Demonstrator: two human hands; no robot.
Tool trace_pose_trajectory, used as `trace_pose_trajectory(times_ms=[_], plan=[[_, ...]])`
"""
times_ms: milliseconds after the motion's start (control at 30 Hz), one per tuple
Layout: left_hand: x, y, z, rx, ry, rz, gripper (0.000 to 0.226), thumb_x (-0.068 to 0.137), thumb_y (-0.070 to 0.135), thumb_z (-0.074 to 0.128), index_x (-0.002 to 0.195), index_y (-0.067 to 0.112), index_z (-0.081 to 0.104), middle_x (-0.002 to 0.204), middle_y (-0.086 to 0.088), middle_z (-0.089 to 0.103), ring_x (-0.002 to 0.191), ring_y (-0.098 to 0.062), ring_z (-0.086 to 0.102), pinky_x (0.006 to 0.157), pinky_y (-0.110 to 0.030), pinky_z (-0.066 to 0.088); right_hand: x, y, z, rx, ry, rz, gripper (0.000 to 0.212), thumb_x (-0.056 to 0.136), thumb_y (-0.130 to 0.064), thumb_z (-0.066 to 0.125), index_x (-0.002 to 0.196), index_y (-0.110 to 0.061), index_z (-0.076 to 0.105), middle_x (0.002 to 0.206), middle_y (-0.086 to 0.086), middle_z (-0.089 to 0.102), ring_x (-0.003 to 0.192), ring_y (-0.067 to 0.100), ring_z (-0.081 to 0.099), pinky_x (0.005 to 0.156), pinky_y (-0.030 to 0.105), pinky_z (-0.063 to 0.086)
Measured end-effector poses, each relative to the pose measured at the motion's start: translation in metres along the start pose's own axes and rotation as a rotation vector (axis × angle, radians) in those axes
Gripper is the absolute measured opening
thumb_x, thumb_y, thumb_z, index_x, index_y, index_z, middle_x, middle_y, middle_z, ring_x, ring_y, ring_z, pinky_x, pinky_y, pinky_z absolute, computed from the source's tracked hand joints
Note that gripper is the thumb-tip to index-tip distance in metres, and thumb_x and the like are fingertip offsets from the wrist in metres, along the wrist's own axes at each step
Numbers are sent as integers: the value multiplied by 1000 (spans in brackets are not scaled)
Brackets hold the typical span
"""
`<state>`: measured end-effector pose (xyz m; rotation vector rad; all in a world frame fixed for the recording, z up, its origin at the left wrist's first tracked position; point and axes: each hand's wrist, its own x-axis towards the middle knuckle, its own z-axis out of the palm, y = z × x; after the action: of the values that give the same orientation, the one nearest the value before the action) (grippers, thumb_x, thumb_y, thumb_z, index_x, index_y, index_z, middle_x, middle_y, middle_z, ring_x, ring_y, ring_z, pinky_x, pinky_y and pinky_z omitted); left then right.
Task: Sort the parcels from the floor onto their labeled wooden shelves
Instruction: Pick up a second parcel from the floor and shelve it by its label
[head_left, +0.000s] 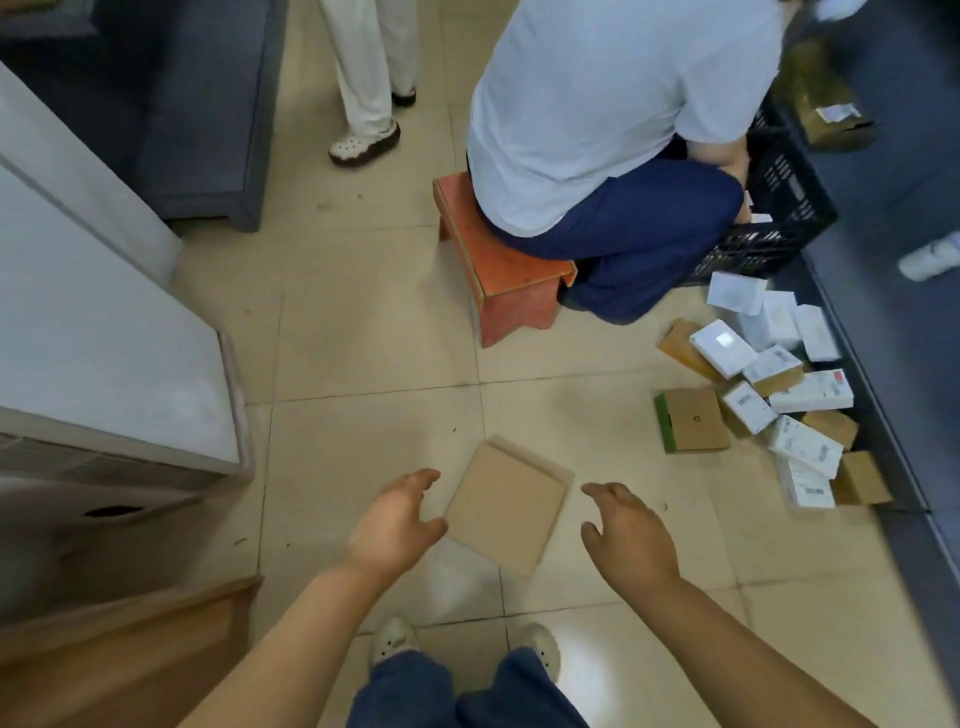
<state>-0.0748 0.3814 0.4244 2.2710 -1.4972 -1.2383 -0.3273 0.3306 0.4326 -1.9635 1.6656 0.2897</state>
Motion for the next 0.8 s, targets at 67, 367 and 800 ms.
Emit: trace_pose_trajectory(times_ms=[67,367,800], plan=[[33,-25,25,-6,-36,-20,62,80,23,65,137,18,39,137,-3,49,122,-16,48,98,-27,39,27,7,43,21,-31,24,48,91,-19,47,138,-20,41,134,3,50,112,21,53,91,28,40],[172,-134,154,8,-82,-58,71,77,25,65,140,21,33,137,-2,49,116,-15,53,91,-26,42,139,58,235,96,-78,179,57,90,-17,47,144,-17,29,139,6,42,121,22,46,87,32,48],[300,-228,304,142,-126,-78,78,76,28,58,144,17,21,144,-7,37,130,-26,36,103,-36,35,233,100,408,249,-98,495,79,83,-10,52,146,-7,5,141,15,30,121,33,43,90,40,43]])
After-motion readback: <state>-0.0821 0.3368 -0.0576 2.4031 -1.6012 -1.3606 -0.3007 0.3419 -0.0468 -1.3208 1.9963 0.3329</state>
